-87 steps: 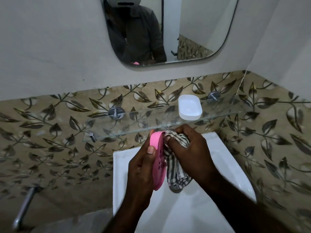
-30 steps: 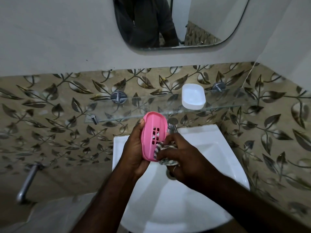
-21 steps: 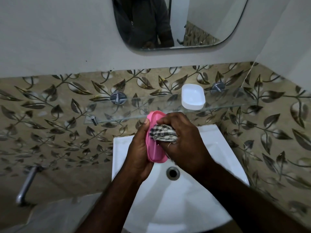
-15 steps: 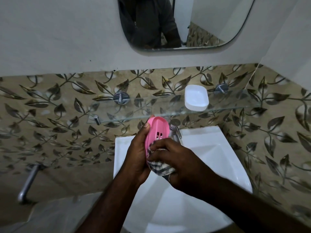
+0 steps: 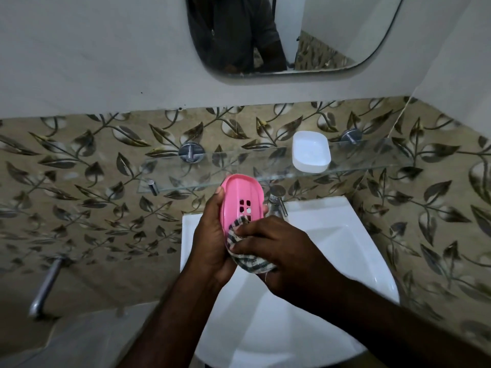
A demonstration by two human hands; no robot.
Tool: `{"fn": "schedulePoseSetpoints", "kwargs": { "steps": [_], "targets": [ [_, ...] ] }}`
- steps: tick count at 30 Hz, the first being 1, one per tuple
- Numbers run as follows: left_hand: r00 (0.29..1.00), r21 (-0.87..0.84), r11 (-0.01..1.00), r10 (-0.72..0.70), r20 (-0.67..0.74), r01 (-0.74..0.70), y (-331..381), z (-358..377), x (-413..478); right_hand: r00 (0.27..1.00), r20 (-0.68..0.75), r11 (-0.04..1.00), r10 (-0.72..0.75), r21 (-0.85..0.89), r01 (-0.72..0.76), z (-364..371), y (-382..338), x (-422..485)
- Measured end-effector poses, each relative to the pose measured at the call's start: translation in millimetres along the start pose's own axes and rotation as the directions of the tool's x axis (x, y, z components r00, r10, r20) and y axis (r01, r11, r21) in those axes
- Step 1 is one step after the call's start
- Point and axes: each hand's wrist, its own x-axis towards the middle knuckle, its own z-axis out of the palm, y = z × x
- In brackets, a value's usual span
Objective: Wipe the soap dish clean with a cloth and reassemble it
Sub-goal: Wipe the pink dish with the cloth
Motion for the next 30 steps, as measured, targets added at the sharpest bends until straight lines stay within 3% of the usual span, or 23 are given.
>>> {"fn": "schedulePoseSetpoints", "kwargs": {
  "steps": [15, 19, 23, 30],
  "targets": [
    [0.994, 0.049, 0.993, -0.109, -0.021, 0.110, 1.6, -2.2, 8.1, 0.956, 0.261, 0.980, -0.136, -0.109, 0.169, -17.6, 43.0, 3.4],
    [0.994, 0.032, 0.994, -0.105, 0.038, 0.104, 2.6, -2.7, 4.3, 0.971, 0.232, 0.988, -0.066, -0.119, 0.096, -34.2, 50.1, 17.8],
    [0.999, 0.011, 0.999, -0.033, 0.007, 0.033, 0.1, -3.1, 4.5, 0.978, 0.208, 0.991, 0.004, -0.135, 0.024, -24.3, 44.4, 14.6],
    [0.995, 0.082, 0.996, 0.027, -0.099, -0.019, -7.3, -19.1, 8.4, 0.974, 0.168, 0.983, 0.154, 0.069, -0.168, -2.2, 11.6, -8.7]
  ]
}}
